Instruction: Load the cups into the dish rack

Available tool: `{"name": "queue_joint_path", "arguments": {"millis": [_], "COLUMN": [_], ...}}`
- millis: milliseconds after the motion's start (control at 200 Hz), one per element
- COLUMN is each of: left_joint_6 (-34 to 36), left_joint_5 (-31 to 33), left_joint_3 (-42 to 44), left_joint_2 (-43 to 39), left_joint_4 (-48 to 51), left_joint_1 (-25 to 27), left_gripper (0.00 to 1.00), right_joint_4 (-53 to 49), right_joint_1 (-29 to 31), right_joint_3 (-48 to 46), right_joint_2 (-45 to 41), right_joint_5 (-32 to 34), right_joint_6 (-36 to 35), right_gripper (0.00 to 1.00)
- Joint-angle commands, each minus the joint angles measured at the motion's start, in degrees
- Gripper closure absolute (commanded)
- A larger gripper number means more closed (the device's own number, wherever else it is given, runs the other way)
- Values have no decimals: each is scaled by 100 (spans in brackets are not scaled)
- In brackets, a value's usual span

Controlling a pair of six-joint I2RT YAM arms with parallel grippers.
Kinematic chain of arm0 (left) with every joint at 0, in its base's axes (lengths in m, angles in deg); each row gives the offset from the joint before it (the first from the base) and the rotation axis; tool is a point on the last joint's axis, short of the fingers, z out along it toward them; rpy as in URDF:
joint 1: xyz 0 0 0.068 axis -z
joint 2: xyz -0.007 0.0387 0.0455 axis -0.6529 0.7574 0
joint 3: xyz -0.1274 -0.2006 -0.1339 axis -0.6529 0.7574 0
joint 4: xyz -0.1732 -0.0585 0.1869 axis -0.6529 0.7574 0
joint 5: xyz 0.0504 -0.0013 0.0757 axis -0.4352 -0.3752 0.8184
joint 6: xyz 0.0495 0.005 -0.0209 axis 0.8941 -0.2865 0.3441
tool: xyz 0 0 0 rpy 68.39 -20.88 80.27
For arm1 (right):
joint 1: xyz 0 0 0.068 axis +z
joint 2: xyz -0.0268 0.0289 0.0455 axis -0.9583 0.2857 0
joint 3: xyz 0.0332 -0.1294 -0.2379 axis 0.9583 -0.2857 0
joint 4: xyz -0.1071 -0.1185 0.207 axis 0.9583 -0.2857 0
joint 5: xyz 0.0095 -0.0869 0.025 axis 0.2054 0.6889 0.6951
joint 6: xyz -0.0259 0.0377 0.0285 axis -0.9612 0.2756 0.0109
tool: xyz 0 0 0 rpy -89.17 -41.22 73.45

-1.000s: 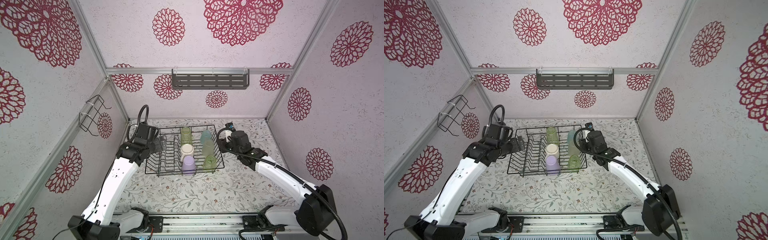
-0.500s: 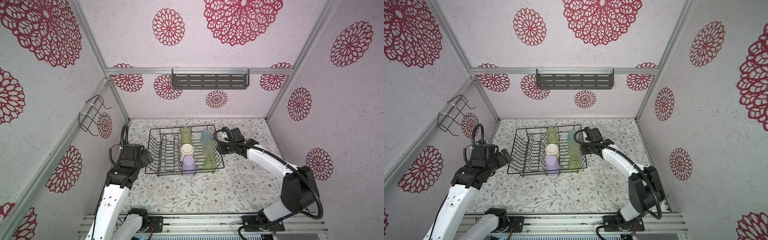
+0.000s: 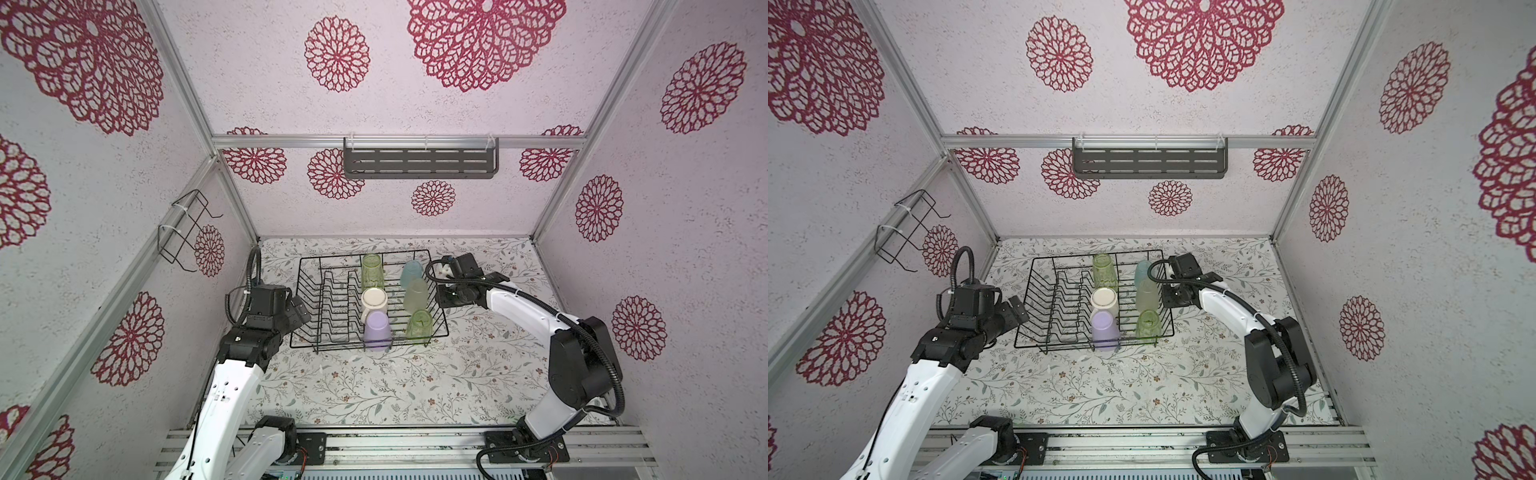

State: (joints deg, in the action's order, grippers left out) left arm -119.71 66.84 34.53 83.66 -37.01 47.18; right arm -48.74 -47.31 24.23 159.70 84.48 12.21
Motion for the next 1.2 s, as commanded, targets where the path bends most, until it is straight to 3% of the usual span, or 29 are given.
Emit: {"name": "queue_joint_path", "arguments": {"millis": [0, 385, 525, 871, 986, 1196], "left_joint_6": [-88, -191, -219, -204, -41, 534], "left_joint_5": [-244, -632, -971, -896, -815, -385], "left_joint_3": [103, 276, 375, 410, 554, 1005], "left_joint_2": [29, 96, 144, 590, 617, 215], "left_joint_4": [-258, -497, -733, -1358, -1755, -2579], "left_joint_1": [-57, -61, -58, -61, -61, -61], "left_gripper": [3, 3, 3, 3, 3, 3], "right_joint_4": [-51, 362, 449, 882, 989, 1289], "right_joint_1": [-86, -348, -584, -974, -1001, -1016], "right_joint_3": [123, -412, -747, -1733, -1881, -1955], "right_joint_2": [61, -472, -783, -1773, -1808, -2041], "right_joint_5": [605, 1270, 1264, 1440, 1284, 1429], "right_joint_6": [44, 464, 548, 739, 724, 754], "right_gripper": [87, 99, 100, 100, 91, 60]}}
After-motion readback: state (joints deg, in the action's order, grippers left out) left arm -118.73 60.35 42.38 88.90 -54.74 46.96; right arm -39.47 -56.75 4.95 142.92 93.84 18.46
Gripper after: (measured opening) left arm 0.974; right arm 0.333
